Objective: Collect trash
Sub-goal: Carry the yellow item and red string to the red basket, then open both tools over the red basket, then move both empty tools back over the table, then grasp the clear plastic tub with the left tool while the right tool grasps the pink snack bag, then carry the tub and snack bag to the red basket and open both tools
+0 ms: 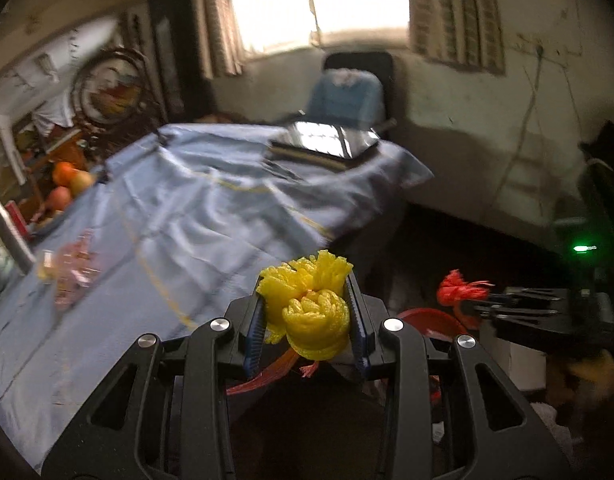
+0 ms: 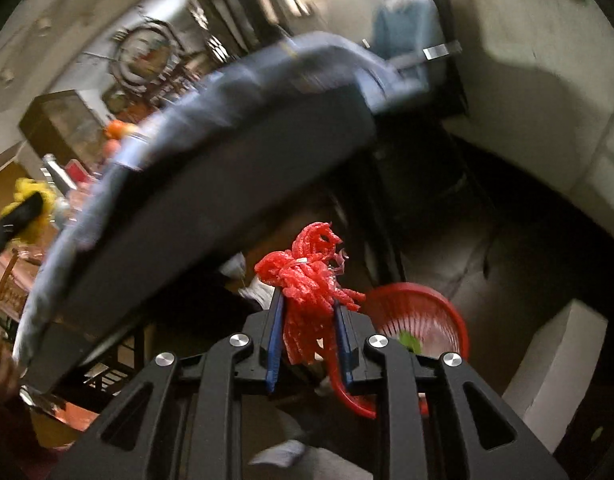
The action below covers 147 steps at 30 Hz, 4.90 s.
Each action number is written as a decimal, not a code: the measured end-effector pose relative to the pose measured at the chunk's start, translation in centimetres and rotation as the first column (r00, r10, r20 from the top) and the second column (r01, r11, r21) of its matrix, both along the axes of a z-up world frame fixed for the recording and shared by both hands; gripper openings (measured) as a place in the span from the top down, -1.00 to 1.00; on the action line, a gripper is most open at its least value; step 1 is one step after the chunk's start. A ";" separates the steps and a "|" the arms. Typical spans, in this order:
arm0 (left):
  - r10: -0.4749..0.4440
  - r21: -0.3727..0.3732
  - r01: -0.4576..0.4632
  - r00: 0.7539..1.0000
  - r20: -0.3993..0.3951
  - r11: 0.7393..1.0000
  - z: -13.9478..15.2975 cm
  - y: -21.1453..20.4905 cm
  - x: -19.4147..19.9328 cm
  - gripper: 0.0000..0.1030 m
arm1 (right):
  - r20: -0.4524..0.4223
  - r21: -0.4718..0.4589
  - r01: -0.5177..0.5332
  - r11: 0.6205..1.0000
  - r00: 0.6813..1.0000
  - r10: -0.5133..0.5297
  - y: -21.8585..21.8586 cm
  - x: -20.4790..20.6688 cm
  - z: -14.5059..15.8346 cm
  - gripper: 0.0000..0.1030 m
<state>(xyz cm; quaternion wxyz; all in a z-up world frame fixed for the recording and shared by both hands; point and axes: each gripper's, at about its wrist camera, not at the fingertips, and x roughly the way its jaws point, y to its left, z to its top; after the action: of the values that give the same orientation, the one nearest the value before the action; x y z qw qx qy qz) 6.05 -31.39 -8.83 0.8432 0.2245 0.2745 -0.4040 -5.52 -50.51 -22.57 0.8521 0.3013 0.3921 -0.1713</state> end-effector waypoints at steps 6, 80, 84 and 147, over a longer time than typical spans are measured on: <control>-0.071 0.090 0.079 0.994 -0.083 0.993 -3.5 -3.5 -0.4 0.29 | -0.014 0.179 0.083 0.980 0.997 -0.082 -3.0 -1.2 -4.7 -0.05; 0.583 -0.099 -0.597 0.800 -0.139 0.796 6.1 21.8 30.6 -0.87 | 0.139 -0.194 -0.304 0.933 0.933 0.333 13.9 10.5 15.6 -0.54; 0.599 -0.071 -0.626 0.769 -0.224 0.777 3.7 22.1 34.6 -0.87 | 0.119 -0.218 -0.357 0.908 0.914 0.388 15.6 13.5 16.3 -0.59; 0.568 -0.227 -0.587 0.809 -0.151 0.777 6.3 24.1 32.0 -0.09 | 0.071 -0.327 -0.539 0.776 0.805 0.589 27.0 32.0 18.2 0.37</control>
<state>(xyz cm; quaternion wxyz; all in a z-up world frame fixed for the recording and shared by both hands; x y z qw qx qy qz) 38.10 -7.26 -2.56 0.9376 0.0006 0.3051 -0.1667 26.50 -23.51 -4.37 0.9288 0.0542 0.3611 0.0632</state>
